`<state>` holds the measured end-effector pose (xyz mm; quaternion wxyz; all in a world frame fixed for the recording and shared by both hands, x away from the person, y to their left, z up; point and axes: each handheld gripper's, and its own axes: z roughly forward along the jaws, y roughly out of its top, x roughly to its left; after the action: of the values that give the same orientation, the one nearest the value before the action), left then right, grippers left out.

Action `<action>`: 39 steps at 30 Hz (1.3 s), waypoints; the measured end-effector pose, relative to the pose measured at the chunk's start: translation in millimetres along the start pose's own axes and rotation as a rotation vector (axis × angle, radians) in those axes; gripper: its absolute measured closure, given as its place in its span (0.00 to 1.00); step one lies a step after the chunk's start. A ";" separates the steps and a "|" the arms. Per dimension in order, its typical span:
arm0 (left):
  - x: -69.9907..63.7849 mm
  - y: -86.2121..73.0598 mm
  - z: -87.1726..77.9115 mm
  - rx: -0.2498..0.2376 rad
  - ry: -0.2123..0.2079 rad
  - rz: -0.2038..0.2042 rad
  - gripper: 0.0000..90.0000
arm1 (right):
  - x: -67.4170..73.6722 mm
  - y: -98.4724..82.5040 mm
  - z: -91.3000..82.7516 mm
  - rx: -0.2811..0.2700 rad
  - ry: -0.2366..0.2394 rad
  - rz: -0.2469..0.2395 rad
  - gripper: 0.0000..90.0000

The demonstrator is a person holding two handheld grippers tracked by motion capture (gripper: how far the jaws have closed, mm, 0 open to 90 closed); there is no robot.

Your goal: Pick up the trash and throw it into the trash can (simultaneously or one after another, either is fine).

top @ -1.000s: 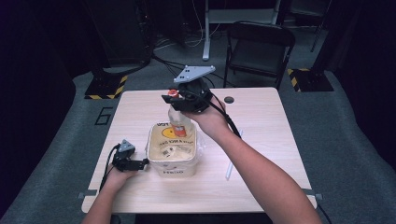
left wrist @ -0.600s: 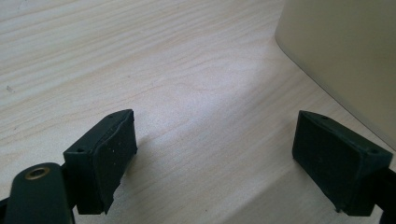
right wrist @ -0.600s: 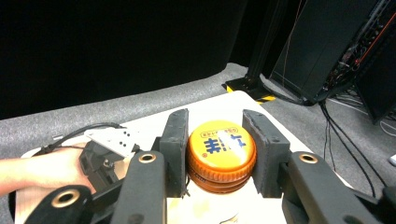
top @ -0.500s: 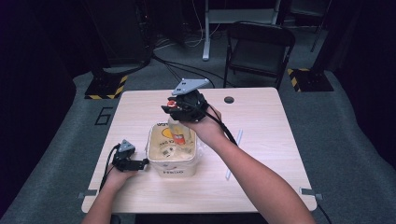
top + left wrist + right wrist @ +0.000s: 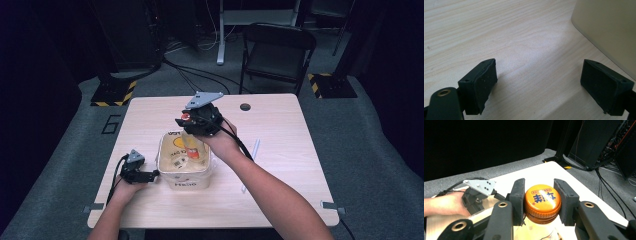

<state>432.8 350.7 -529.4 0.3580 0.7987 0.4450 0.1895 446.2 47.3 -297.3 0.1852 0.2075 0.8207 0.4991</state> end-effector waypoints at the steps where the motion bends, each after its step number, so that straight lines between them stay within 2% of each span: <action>1: 0.1 0.0 0.0 0.000 0.000 0.001 0.15 | 0.0 -1.6 0.8 0.004 -0.002 0.000 0.69; 23: -0.1 0.0 0.1 0.000 -0.001 -0.002 0.15 | -6.3 -29.1 19.1 0.049 -0.031 0.029 0.69; 39: 0.2 0.1 0.1 0.000 -0.001 0.003 0.15 | -8.2 -43.7 27.5 0.053 -0.049 0.040 0.69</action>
<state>433.0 350.8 -529.3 0.3579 0.7994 0.4437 0.1897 460.4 45.3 -347.6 0.1898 0.2407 0.8244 0.4758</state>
